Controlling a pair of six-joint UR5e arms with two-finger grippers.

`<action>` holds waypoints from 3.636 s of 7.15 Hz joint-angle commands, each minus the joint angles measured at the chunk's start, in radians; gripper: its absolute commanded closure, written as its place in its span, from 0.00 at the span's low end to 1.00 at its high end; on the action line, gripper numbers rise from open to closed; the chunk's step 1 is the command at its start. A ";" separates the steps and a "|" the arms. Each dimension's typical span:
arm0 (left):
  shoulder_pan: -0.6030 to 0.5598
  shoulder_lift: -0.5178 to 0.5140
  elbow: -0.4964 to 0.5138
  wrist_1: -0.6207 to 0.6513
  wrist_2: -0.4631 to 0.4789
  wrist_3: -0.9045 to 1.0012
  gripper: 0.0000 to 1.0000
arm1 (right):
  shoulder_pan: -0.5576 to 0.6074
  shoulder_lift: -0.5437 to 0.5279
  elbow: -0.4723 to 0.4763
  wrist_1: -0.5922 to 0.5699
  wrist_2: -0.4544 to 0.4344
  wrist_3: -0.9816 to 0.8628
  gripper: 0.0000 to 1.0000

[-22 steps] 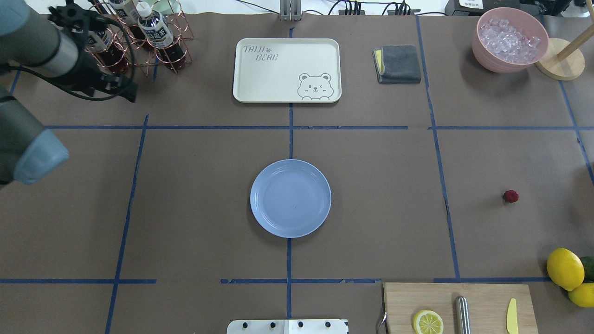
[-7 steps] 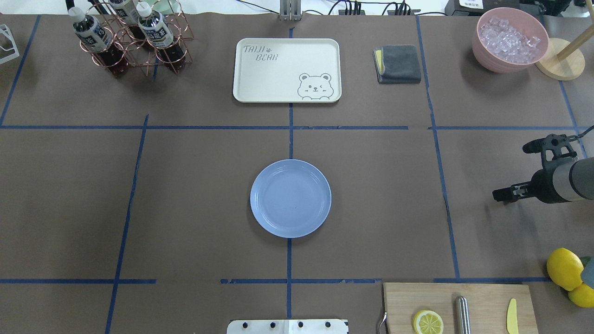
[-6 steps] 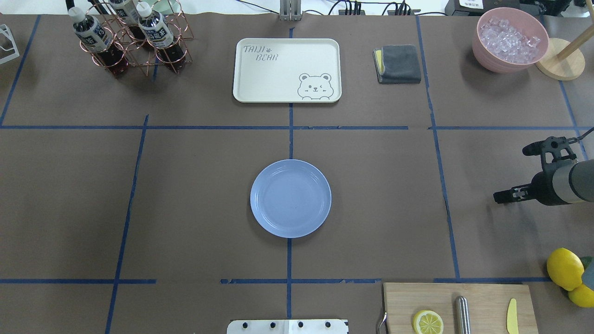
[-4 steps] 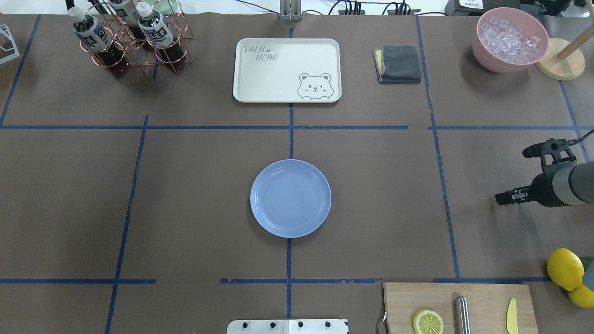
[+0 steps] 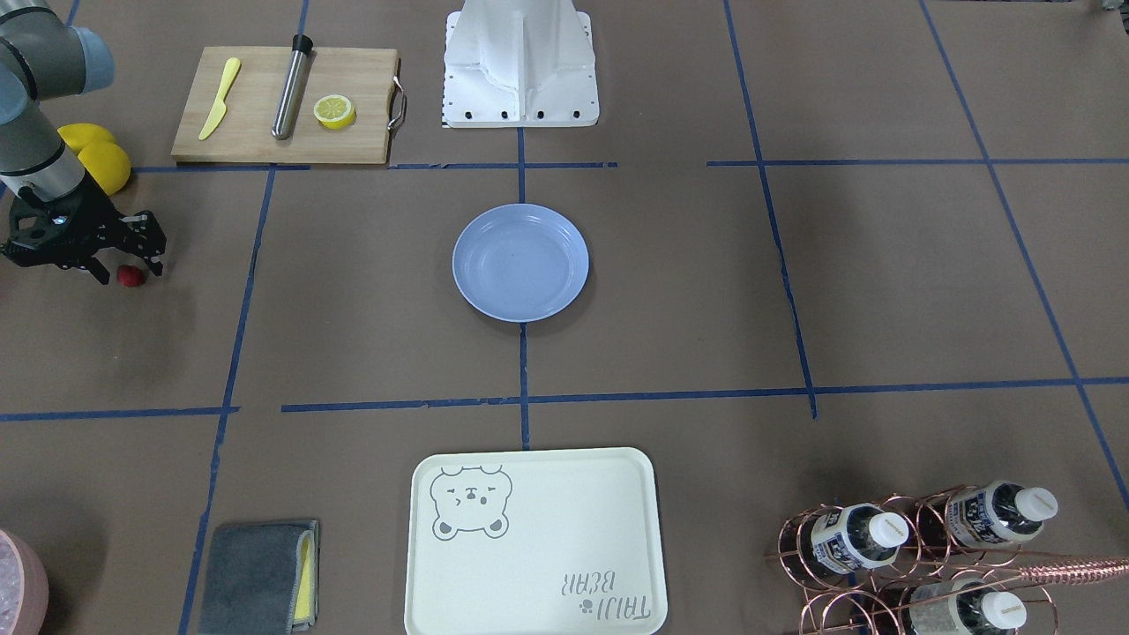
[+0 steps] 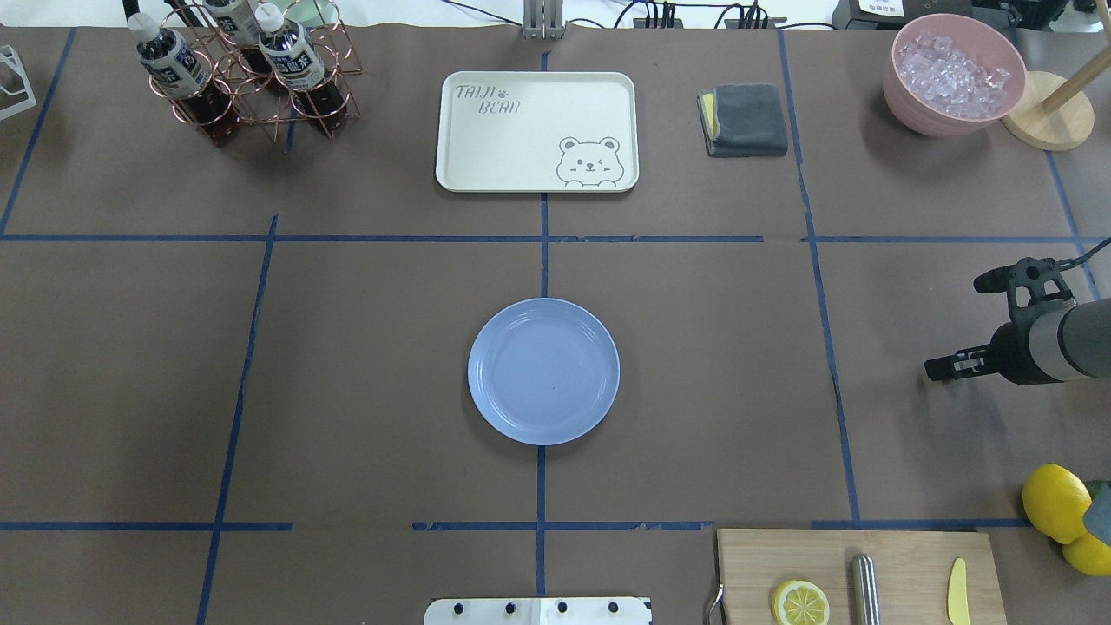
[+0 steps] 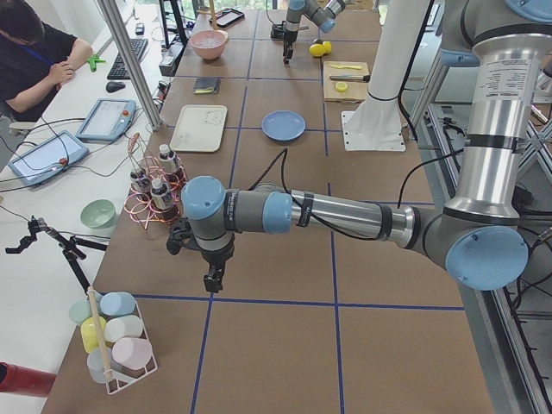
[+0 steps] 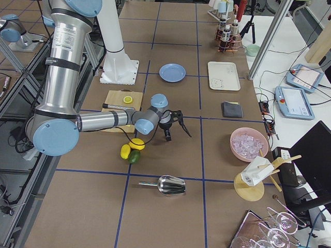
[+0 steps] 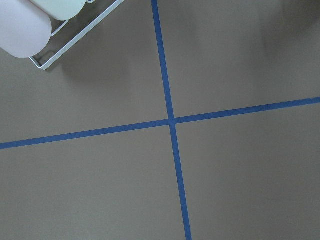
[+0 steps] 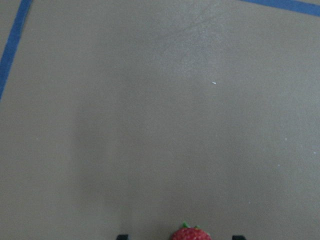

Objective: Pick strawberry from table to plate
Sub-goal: 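Lower the right gripper onto the red strawberry and grasp it, then carry the strawberry with the right gripper over the light blue plate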

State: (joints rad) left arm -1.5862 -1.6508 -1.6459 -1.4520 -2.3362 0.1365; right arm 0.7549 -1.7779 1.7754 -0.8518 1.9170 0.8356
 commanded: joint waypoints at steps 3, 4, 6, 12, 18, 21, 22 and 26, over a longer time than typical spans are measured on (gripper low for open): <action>0.000 -0.001 0.000 -0.001 0.000 0.002 0.00 | 0.001 -0.002 -0.008 -0.001 -0.015 -0.006 0.27; 0.000 -0.001 0.000 -0.001 0.000 0.000 0.00 | 0.001 -0.002 -0.010 -0.001 -0.015 -0.006 0.29; 0.000 -0.001 0.001 -0.001 0.000 0.000 0.00 | 0.001 -0.003 -0.011 -0.001 -0.016 -0.001 0.85; -0.003 0.096 -0.087 0.007 0.001 0.002 0.00 | 0.001 0.107 0.145 -0.121 0.025 0.120 1.00; 0.000 0.134 -0.132 -0.007 -0.049 0.000 0.00 | -0.208 0.913 -0.047 -0.764 -0.120 0.494 1.00; 0.003 0.132 -0.124 -0.007 -0.051 0.000 0.00 | -0.327 1.008 -0.239 -0.730 -0.260 0.562 1.00; 0.003 0.132 -0.124 -0.019 -0.051 0.000 0.00 | -0.342 1.009 -0.310 -0.631 -0.265 0.585 1.00; 0.005 0.132 -0.109 -0.022 -0.066 0.000 0.00 | -0.361 1.023 -0.318 -0.665 -0.265 0.614 1.00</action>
State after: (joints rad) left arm -1.5818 -1.5186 -1.7582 -1.4738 -2.4001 0.1365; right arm 0.3987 -0.7580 1.4564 -1.5003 1.6518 1.4462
